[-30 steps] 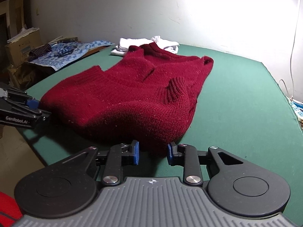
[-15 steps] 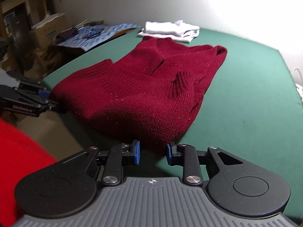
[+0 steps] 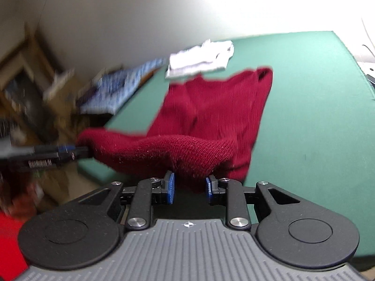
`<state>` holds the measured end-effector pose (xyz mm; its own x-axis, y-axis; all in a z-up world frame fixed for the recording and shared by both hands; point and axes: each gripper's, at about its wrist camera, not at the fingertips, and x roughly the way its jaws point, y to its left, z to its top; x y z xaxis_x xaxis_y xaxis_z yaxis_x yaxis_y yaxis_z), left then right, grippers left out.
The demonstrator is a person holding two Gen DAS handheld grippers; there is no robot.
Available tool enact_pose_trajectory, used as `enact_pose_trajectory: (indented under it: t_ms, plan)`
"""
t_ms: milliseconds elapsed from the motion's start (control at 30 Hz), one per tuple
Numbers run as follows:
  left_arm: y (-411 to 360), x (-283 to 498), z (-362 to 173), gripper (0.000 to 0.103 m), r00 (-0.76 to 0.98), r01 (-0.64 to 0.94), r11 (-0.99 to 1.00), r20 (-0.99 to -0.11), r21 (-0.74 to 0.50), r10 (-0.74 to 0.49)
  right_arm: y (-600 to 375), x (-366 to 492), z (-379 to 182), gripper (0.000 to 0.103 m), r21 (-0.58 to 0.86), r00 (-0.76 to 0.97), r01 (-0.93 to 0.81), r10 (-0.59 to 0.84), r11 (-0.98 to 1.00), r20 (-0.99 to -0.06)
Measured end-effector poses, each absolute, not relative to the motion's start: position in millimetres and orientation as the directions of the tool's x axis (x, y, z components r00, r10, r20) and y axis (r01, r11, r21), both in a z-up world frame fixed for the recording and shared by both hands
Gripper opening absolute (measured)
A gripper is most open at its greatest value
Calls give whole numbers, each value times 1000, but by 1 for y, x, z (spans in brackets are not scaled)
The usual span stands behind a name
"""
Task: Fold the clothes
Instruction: 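Lift the held hem end and fold it over toward the collar with both grippers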
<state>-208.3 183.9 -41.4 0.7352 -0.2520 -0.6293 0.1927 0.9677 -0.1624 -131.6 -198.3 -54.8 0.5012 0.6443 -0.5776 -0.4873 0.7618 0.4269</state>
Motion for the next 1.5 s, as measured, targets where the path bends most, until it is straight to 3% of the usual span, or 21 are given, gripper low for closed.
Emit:
enact_pose_trajectory:
  t_ms: [233, 367, 567, 633, 767, 1000, 1100, 1233, 1333, 1500]
  plan:
    - [174, -133, -25, 26, 785, 188, 976, -581, -110, -217, -178, -86, -41, 27, 438, 637, -407, 593, 802, -492]
    - [180, -81, -35, 26, 752, 161, 979, -626, -129, -206, -160, -59, -49, 27, 422, 687, -353, 537, 835, -489]
    - [187, -22, -81, 27, 660, 125, 982, -727, -143, -190, -133, -14, -87, 27, 376, 707, -253, 436, 891, -557]
    - [186, -9, -97, 34, 655, 138, 982, -731, -130, -189, -132, -7, -101, 30, 369, 712, -209, 399, 906, -577]
    - [181, -2, -113, 46, 665, 166, 984, -730, -65, -161, -130, -3, -120, 36, 330, 707, -175, 351, 928, -614]
    - [190, -12, -88, 46, 700, 226, 973, -686, -53, -200, -134, -20, -77, 37, 264, 773, -170, 295, 949, -562]
    - [189, -12, -78, 45, 730, 232, 971, -648, -64, -217, -116, -16, -66, 37, 168, 810, -190, 251, 967, -530]
    - [185, -11, -69, 47, 760, 246, 966, -602, -79, -243, -90, 0, -88, 33, 123, 775, -238, 265, 963, -574]
    - [156, 0, -110, 48, 693, 277, 961, -693, 0, -200, -79, 9, -114, 30, 106, 727, -256, 264, 961, -634]
    - [161, -31, -122, 49, 709, 319, 947, -671, 34, -214, -92, -10, -117, 31, 147, 717, -282, 310, 948, -624]
